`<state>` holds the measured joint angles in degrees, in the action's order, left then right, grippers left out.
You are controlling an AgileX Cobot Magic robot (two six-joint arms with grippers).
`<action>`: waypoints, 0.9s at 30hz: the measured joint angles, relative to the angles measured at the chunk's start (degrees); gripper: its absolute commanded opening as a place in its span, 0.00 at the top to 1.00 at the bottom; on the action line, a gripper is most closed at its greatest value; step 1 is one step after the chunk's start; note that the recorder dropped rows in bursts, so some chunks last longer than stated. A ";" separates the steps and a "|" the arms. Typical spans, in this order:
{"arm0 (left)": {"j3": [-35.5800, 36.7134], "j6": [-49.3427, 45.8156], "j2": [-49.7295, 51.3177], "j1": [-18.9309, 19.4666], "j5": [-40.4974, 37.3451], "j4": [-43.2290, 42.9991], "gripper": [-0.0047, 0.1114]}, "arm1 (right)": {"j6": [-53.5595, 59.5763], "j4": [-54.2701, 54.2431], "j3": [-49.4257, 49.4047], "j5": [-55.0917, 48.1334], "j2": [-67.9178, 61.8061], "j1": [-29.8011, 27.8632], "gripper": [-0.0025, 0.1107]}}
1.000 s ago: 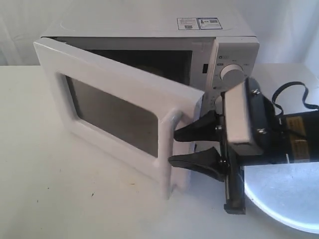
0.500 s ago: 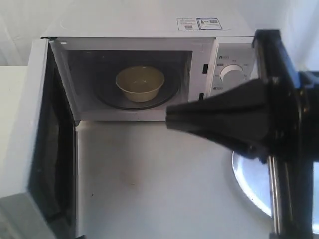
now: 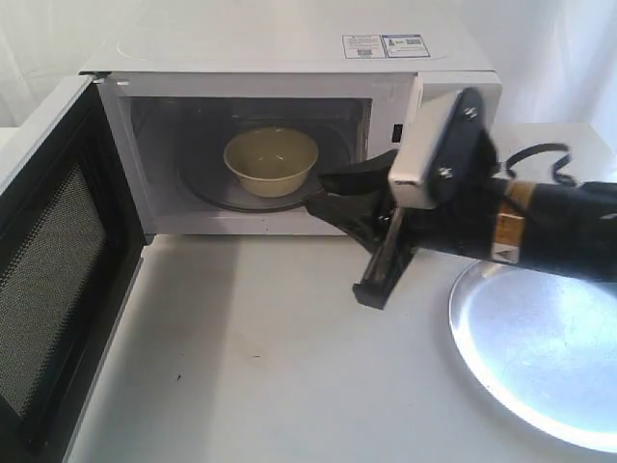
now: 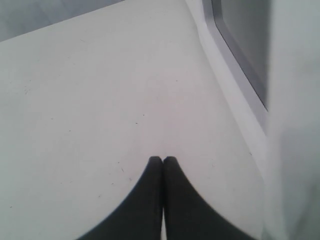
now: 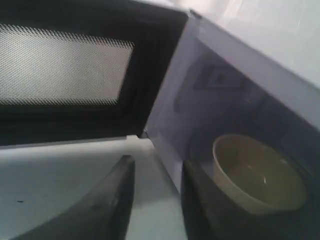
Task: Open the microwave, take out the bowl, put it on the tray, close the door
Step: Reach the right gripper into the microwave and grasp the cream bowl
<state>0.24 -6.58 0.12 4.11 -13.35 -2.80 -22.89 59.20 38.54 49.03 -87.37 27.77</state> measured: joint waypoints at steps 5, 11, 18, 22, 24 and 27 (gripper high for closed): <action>0.00 0.00 0.00 0.00 0.00 0.00 0.96 | 11.66 -8.38 9.12 1.01 -17.51 2.84 0.52; 0.00 0.00 0.00 0.00 0.00 0.00 0.96 | 17.17 -12.66 23.76 -1.83 -28.83 7.55 0.50; 0.00 0.00 0.00 0.00 0.00 0.00 0.96 | 24.36 -22.64 37.18 -15.67 -35.05 9.39 0.50; 0.00 0.00 0.00 0.00 0.00 0.00 0.96 | 24.61 -23.24 41.76 -24.69 -38.03 9.86 0.51; 0.00 0.00 0.00 0.00 0.00 0.00 0.96 | 24.80 -23.31 42.50 -26.72 -39.28 10.26 0.56; 0.00 0.00 0.00 0.00 0.00 0.00 0.96 | 25.05 -23.31 42.95 -27.01 -40.23 10.91 0.79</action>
<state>0.24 -6.58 0.12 4.11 -13.35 -2.80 2.17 35.89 81.49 22.02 -127.60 38.68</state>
